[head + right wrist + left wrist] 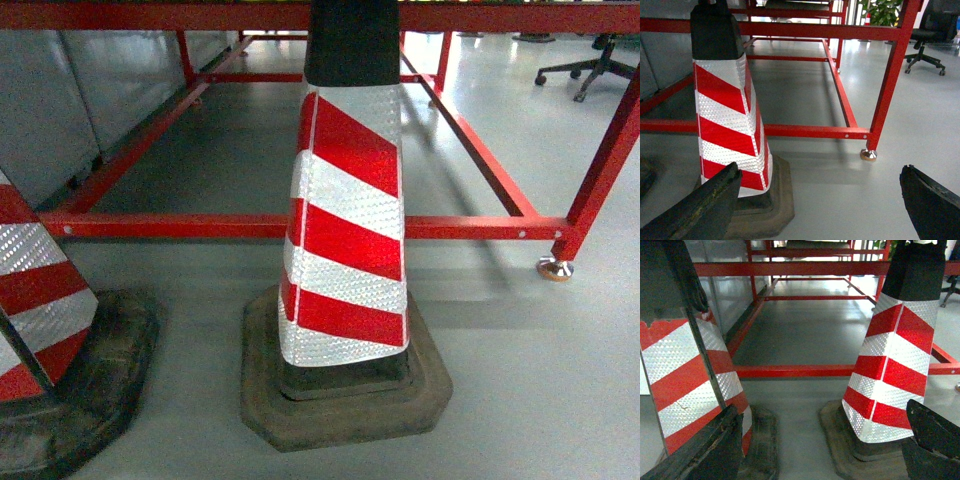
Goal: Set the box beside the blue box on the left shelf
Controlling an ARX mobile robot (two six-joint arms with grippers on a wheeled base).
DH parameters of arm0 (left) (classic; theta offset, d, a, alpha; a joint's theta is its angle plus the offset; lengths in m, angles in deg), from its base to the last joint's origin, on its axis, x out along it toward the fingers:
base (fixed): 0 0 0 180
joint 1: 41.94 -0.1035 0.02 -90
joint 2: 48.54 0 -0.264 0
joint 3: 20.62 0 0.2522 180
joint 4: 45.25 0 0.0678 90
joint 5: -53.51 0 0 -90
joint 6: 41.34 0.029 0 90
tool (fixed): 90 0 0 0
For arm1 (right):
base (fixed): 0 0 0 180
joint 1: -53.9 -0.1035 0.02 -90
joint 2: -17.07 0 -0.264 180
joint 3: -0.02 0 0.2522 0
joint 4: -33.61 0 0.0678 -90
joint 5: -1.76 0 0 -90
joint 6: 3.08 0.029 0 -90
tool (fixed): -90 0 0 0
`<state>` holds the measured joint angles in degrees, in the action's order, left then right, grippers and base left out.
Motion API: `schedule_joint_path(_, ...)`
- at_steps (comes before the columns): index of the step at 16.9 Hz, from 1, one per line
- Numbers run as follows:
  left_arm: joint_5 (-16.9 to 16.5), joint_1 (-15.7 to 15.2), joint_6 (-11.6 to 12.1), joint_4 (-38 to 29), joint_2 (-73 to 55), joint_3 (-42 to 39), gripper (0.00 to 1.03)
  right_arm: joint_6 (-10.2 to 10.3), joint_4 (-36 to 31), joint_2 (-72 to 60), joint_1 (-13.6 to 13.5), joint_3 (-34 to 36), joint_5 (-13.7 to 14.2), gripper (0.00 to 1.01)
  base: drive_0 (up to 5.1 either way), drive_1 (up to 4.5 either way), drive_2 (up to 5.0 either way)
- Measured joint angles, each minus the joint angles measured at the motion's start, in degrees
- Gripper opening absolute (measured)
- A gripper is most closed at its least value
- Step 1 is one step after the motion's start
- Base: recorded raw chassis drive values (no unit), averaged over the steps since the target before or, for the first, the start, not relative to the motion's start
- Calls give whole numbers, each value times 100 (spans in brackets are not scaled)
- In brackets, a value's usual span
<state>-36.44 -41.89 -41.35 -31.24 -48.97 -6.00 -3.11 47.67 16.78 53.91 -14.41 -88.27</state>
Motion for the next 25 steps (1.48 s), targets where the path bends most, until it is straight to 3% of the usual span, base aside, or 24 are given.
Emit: schedule_joint_path(25,0,0,0,11,0,0,98,0,4,0,0,0,-2,98,0,0,0)
